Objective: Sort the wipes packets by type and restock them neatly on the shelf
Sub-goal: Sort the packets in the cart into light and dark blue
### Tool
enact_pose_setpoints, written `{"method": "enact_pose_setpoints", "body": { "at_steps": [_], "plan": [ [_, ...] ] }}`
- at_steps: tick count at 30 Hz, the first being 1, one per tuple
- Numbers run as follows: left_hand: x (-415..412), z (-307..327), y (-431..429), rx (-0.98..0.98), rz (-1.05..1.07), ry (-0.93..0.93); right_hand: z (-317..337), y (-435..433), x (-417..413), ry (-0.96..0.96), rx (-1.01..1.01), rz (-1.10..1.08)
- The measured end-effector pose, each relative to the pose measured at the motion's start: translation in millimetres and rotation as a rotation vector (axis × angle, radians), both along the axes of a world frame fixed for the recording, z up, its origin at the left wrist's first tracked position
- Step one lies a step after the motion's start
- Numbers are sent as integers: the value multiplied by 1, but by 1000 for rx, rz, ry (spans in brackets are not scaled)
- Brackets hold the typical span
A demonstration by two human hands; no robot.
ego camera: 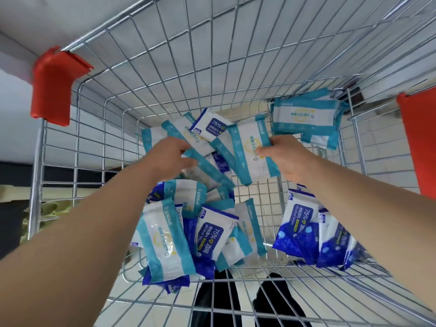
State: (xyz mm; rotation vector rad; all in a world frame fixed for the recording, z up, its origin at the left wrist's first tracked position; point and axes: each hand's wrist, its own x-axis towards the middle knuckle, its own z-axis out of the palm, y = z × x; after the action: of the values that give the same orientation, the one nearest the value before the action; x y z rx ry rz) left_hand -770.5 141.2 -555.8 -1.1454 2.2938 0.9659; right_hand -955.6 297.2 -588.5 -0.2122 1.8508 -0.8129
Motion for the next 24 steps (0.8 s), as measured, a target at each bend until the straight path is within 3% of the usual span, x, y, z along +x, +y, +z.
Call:
{"method": "enact_pose_setpoints", "body": {
  "at_steps": [3, 7, 14, 17, 24],
  "plan": [
    [-9, 8, -10, -71, 191, 144, 8, 8, -12, 29, -32, -52],
    [-34, 16, -9, -24, 392, 219, 16, 22, -44, 133, 13, -243],
    [-111, 2, 35, 296, 676, 341, 12, 46, -101, 19, -67, -748],
    [-137, -18, 55, 432, 750, 357, 1, 52, -112, -19, -68, -699],
    [-187, -35, 81, 526, 1038, 453, -12, 63, -131, 52, -37, -540]
  ]
}}
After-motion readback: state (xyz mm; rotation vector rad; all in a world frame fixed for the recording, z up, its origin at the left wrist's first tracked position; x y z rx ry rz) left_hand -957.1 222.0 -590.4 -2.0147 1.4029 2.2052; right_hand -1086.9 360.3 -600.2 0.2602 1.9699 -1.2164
